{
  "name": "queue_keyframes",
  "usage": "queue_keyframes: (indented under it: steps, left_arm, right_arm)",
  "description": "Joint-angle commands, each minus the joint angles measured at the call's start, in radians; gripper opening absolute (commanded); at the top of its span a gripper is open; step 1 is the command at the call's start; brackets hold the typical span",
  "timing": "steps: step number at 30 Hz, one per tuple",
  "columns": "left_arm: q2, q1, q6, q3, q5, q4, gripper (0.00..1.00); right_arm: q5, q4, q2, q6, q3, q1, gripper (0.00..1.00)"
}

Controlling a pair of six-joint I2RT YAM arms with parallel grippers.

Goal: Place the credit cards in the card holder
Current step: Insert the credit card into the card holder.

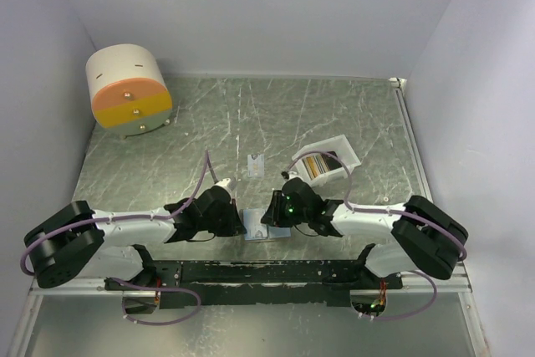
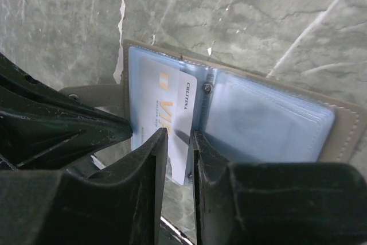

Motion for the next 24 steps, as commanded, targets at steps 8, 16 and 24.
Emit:
queue_keyframes:
  steps: [8,16,24]
  left_arm:
    - [-0.023,-0.008,-0.005,-0.016,-0.001,0.007,0.10]
    - [-0.062,-0.009,-0.014,0.002,-0.042,-0.050,0.18]
    - [-0.095,-0.009,-0.041,0.030,-0.156,-0.204,0.13]
  right_arm:
    - [-0.004,0.049,0.085,0.011,0.054,0.047,0.22]
    - [0.002,0.028,0.077,-0.008,0.073,0.054,0.20]
    - [0.078,-0.118,0.035,-0.053,0.117,0.054,0.16]
